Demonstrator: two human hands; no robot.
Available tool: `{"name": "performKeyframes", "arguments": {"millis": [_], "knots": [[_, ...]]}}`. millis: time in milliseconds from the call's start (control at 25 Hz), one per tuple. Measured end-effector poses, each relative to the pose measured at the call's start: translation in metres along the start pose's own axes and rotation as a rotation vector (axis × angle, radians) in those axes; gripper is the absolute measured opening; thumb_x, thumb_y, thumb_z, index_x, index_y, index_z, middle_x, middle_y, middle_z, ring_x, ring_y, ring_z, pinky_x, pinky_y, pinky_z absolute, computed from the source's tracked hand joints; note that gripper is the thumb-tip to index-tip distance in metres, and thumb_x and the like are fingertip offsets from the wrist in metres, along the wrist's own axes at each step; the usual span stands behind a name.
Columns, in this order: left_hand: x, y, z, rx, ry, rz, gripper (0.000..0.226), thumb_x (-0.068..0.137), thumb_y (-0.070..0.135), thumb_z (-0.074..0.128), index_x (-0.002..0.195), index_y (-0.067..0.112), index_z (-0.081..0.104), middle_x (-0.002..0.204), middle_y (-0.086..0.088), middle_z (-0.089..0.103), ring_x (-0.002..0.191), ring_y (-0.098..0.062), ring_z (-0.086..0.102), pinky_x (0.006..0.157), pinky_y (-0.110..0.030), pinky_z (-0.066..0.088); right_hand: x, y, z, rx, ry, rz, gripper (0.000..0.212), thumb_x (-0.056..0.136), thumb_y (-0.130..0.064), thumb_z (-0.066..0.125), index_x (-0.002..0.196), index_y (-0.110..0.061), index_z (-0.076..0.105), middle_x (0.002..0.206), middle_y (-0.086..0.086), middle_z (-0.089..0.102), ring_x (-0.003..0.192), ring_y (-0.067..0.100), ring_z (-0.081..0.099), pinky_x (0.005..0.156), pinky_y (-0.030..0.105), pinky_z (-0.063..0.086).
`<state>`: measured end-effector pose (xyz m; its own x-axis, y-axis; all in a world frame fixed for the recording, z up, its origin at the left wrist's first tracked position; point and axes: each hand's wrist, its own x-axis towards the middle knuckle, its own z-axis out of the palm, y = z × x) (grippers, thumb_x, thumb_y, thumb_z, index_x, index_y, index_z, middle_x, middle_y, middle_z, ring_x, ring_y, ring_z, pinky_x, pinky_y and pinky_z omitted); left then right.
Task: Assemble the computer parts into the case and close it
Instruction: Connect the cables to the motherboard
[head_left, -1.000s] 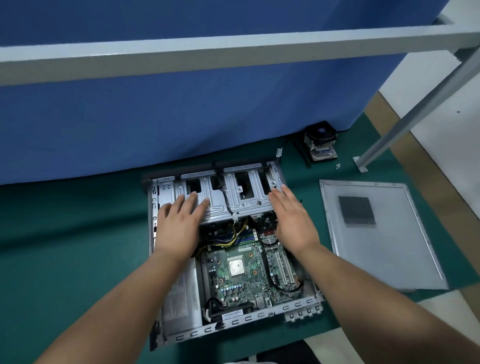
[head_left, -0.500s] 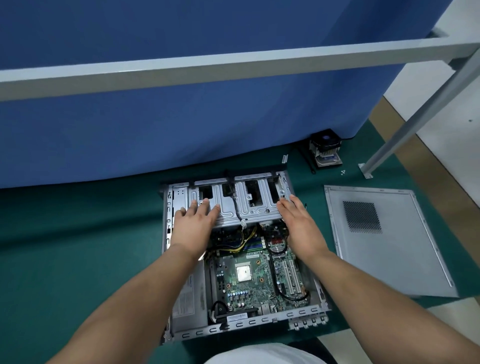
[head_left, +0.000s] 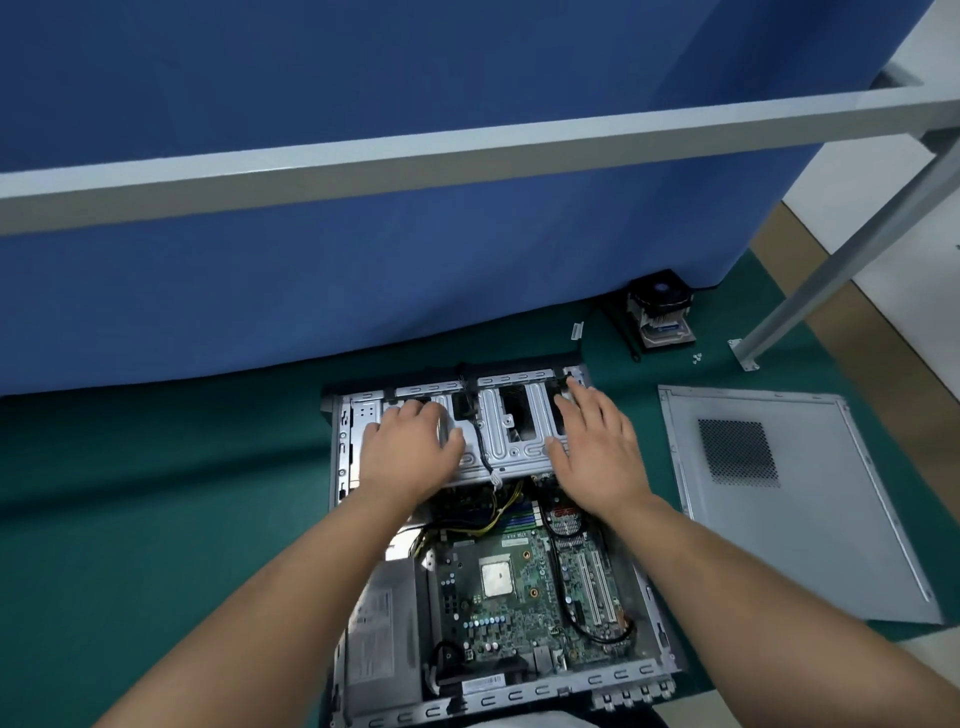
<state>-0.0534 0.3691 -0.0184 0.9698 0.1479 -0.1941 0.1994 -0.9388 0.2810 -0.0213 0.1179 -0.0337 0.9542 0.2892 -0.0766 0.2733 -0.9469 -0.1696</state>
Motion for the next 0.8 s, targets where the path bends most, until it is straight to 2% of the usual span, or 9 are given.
{"name": "performKeyframes", "arguments": {"millis": [120, 280, 320, 400, 480, 560, 600, 720, 800], "knots": [[0.022, 0.027, 0.004, -0.293, -0.015, -0.215, 0.043, 0.098, 0.054, 0.052, 0.119, 0.020, 0.067, 0.125, -0.005, 0.060, 0.118, -0.028, 0.055, 0.094, -0.041, 0.048, 0.002, -0.001, 0.011, -0.053, 0.027, 0.009, 0.060, 0.105, -0.047, 0.032, 0.156, -0.015, 0.037, 0.167, 0.004, 0.023, 0.154, 0.025, 0.015, 0.123, 0.046, 0.023], [0.035, 0.050, 0.013, -0.336, -0.006, -0.370, 0.025, 0.092, 0.048, 0.062, 0.100, 0.027, 0.073, 0.119, -0.002, 0.060, 0.117, -0.029, 0.051, 0.095, -0.041, 0.047, 0.006, 0.001, 0.016, -0.065, 0.018, 0.024, 0.059, 0.105, -0.049, 0.031, 0.152, -0.016, 0.043, 0.166, 0.003, 0.025, 0.154, 0.026, 0.016, 0.121, 0.048, 0.028], [0.036, 0.051, 0.014, -0.436, 0.023, -0.393, 0.016, 0.091, 0.040, 0.064, 0.090, 0.026, 0.072, 0.112, -0.002, 0.065, 0.112, -0.029, 0.054, 0.093, -0.041, 0.048, 0.006, 0.001, 0.017, -0.065, 0.016, 0.028, 0.058, 0.105, -0.049, 0.031, 0.151, -0.016, 0.044, 0.166, 0.003, 0.026, 0.154, 0.026, 0.016, 0.120, 0.048, 0.029], [0.038, 0.049, 0.013, -0.867, 0.048, -0.416, 0.011, 0.091, 0.020, 0.066, 0.081, 0.022, 0.068, 0.098, -0.004, 0.073, 0.100, -0.027, 0.063, 0.081, -0.032, 0.056, 0.006, 0.003, 0.019, -0.057, 0.016, 0.036, 0.057, 0.104, -0.049, 0.032, 0.148, -0.016, 0.048, 0.166, 0.001, 0.027, 0.153, 0.025, 0.016, 0.118, 0.049, 0.032], [0.040, 0.043, 0.001, -1.372, 0.019, -0.462, 0.016, 0.091, 0.004, 0.063, 0.087, 0.019, 0.066, 0.094, -0.004, 0.076, 0.091, -0.022, 0.068, 0.068, -0.024, 0.055, 0.007, 0.003, 0.019, -0.042, 0.009, 0.039, 0.056, 0.104, -0.049, 0.032, 0.147, -0.017, 0.049, 0.166, 0.000, 0.026, 0.154, 0.024, 0.015, 0.119, 0.049, 0.032], [0.046, 0.032, -0.014, -1.722, -0.009, -0.502, 0.012, 0.094, 0.003, 0.057, 0.096, 0.012, 0.063, 0.080, -0.005, 0.074, 0.080, -0.023, 0.066, 0.065, -0.027, 0.053, 0.008, 0.004, 0.019, -0.039, -0.001, 0.041, 0.056, 0.104, -0.050, 0.031, 0.146, -0.018, 0.051, 0.166, -0.001, 0.024, 0.155, 0.023, 0.012, 0.120, 0.049, 0.030], [0.048, 0.026, -0.020, -1.806, -0.037, -0.527, 0.009, 0.097, 0.009, 0.055, 0.100, 0.009, 0.063, 0.073, -0.004, 0.070, 0.071, -0.020, 0.063, 0.064, -0.027, 0.051, 0.007, 0.004, 0.018, -0.038, -0.007, 0.045, 0.056, 0.104, -0.050, 0.031, 0.145, -0.018, 0.051, 0.167, -0.002, 0.024, 0.155, 0.022, 0.010, 0.120, 0.049, 0.030], [0.047, 0.001, -0.028, -1.832, -0.226, -0.616, 0.031, 0.104, 0.037, 0.052, 0.109, 0.009, 0.065, 0.061, 0.004, 0.053, 0.051, -0.011, 0.049, 0.060, -0.025, 0.040, 0.007, 0.004, 0.016, -0.033, -0.018, 0.049, 0.056, 0.104, -0.051, 0.031, 0.144, -0.019, 0.053, 0.167, -0.003, 0.023, 0.155, 0.021, 0.009, 0.119, 0.049, 0.032], [0.044, -0.015, -0.031, -1.786, -0.294, -0.635, 0.036, 0.105, 0.039, 0.050, 0.118, 0.009, 0.065, 0.057, 0.007, 0.046, 0.045, -0.010, 0.040, 0.059, -0.027, 0.034, 0.007, 0.004, 0.014, -0.030, -0.025, 0.052, 0.055, 0.104, -0.051, 0.032, 0.143, -0.019, 0.054, 0.167, -0.004, 0.023, 0.155, 0.020, 0.008, 0.118, 0.049, 0.035]]}}
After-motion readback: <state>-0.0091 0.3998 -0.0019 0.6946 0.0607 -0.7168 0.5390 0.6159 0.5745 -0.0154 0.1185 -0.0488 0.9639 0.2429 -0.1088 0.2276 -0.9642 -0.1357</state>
